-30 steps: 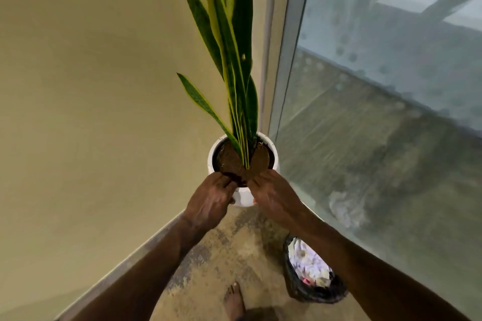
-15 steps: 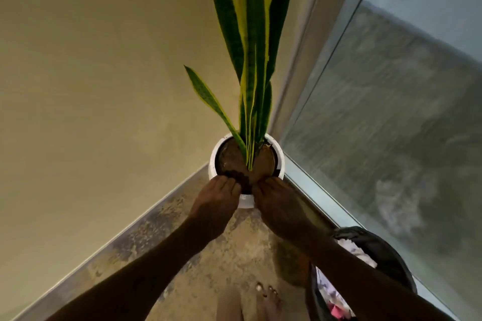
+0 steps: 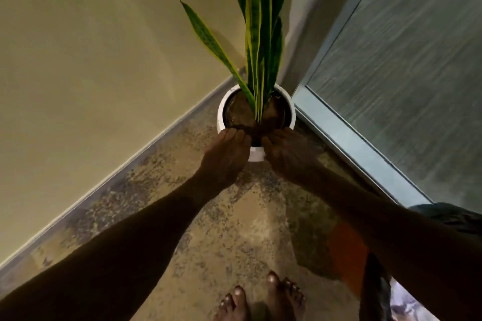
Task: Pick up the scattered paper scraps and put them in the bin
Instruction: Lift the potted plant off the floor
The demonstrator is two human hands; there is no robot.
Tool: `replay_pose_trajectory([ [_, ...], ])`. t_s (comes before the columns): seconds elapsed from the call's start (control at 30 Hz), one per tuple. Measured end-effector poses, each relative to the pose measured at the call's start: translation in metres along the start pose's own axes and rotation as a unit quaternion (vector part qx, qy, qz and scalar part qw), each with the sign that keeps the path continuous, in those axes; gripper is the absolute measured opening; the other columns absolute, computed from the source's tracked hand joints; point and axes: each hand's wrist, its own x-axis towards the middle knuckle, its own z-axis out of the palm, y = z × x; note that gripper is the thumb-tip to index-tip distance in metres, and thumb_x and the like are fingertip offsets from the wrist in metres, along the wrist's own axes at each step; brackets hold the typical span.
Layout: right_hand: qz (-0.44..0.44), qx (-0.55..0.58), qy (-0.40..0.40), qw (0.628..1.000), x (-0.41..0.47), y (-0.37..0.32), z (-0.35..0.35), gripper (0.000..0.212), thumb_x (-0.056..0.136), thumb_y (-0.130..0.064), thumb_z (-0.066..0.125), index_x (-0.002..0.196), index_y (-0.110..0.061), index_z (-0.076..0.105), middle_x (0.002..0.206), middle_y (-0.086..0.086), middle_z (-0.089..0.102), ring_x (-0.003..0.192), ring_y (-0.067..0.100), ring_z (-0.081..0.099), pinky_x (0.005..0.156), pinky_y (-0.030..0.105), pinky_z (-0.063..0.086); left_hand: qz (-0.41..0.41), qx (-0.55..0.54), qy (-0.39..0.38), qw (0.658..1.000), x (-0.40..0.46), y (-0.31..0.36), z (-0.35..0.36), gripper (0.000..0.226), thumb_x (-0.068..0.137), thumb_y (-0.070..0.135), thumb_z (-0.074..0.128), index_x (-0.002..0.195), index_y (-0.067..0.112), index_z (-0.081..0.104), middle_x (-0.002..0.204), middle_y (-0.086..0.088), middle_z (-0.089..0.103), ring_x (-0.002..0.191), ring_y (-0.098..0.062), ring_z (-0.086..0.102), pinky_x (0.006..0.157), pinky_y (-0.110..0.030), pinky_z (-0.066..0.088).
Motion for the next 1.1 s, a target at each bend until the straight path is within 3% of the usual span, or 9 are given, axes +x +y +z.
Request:
replay_pose_trajectory([
  [0.17, 0.004, 0.005, -0.007, 1.0, 0.006, 0.015, 0.052, 0.015, 0.079, -0.011, 0.057, 0.09, -0.006, 0.066, 0.085, 0.013, 0.069, 0.075, 0.032, 0.063, 0.067, 0.038, 0.042, -0.001, 0.028, 0.036, 0.999, 0.011, -0.012, 0.054, 0.024, 0.091, 0.011, 0.038, 0.093, 0.003, 0.06, 0.085, -0.016, 0.06, 0.078, -0.033, 0.057, 0.077, -0.042, 0.048],
  [0.27, 0.016, 0.022, -0.012, 1.0, 0.014, 0.019, 0.07, 0.013, 0.077, -0.01, 0.059, 0.088, -0.005, 0.065, 0.08, 0.013, 0.069, 0.073, 0.031, 0.064, 0.064, 0.036, 0.046, 0.001, 0.028, 0.058, 0.998, 0.014, -0.021, 0.072, 0.022, 0.093, 0.009, 0.04, 0.099, 0.001, 0.06, 0.09, -0.018, 0.06, 0.082, -0.033, 0.056, 0.08, -0.042, 0.047],
  [0.4, 0.04, 0.041, -0.045, 0.997, 0.021, 0.021, 0.089, 0.019, 0.072, -0.011, 0.074, 0.087, -0.006, 0.063, 0.08, 0.012, 0.07, 0.072, 0.03, 0.065, 0.065, 0.035, 0.048, -0.012, 0.015, 0.074, 0.997, 0.018, -0.028, 0.086, 0.019, 0.095, 0.008, 0.04, 0.094, 0.002, 0.057, 0.082, -0.016, 0.057, 0.074, -0.029, 0.052, 0.071, -0.038, 0.043],
  [0.53, 0.046, 0.05, -0.033, 0.997, 0.025, 0.022, 0.096, 0.016, 0.076, -0.013, 0.068, 0.09, -0.006, 0.064, 0.084, 0.013, 0.07, 0.076, 0.03, 0.064, 0.068, 0.036, 0.047, -0.023, -0.019, 0.083, 0.996, 0.02, -0.034, 0.092, 0.016, 0.096, 0.011, 0.04, 0.091, 0.006, 0.054, 0.082, -0.013, 0.054, 0.073, -0.027, 0.048, 0.072, -0.037, 0.04],
  [0.6, 0.052, 0.046, -0.037, 0.997, 0.025, 0.022, 0.096, 0.018, 0.077, -0.012, 0.069, 0.092, -0.006, 0.064, 0.088, 0.014, 0.071, 0.079, 0.031, 0.064, 0.072, 0.038, 0.048, -0.037, -0.043, 0.068, 0.996, 0.022, -0.038, 0.092, 0.007, 0.091, 0.011, 0.051, 0.092, 0.006, 0.056, 0.085, -0.013, 0.057, 0.077, -0.027, 0.051, 0.075, -0.037, 0.042],
  [0.7, 0.062, 0.046, -0.047, 0.996, 0.028, 0.023, 0.092, 0.025, 0.074, -0.011, 0.073, 0.096, -0.005, 0.066, 0.093, 0.014, 0.071, 0.084, 0.031, 0.065, 0.077, 0.039, 0.047, -0.068, -0.051, 0.024, 0.996, 0.028, -0.042, 0.088, 0.022, 0.079, 0.007, 0.069, 0.099, 0.003, 0.062, 0.093, -0.016, 0.064, 0.087, -0.031, 0.059, 0.082, -0.04, 0.05],
  [0.9, 0.048, 0.055, -0.057, 0.996, 0.027, 0.027, 0.088, 0.032, 0.07, -0.008, 0.077, 0.1, -0.003, 0.067, 0.095, 0.015, 0.07, 0.087, 0.032, 0.063, 0.081, 0.039, 0.046, -0.066, -0.075, -0.013, 0.995, 0.027, -0.042, 0.078, 0.028, 0.08, 0.007, 0.069, 0.108, 0.004, 0.066, 0.101, -0.017, 0.067, 0.095, -0.034, 0.061, 0.085, -0.043, 0.05],
  [1.1, 0.045, 0.081, -0.022, 0.995, 0.026, 0.022, 0.072, 0.034, 0.079, 0.004, 0.065, 0.114, 0.003, 0.063, 0.105, 0.019, 0.065, 0.094, 0.033, 0.057, 0.079, 0.036, 0.042, -0.1, -0.163, -0.022, 0.981, 0.02, -0.036, 0.063, 0.039, 0.08, 0.002, 0.069, 0.119, 0.002, 0.065, 0.115, -0.019, 0.066, 0.104, -0.035, 0.061, 0.089, -0.047, 0.054],
])
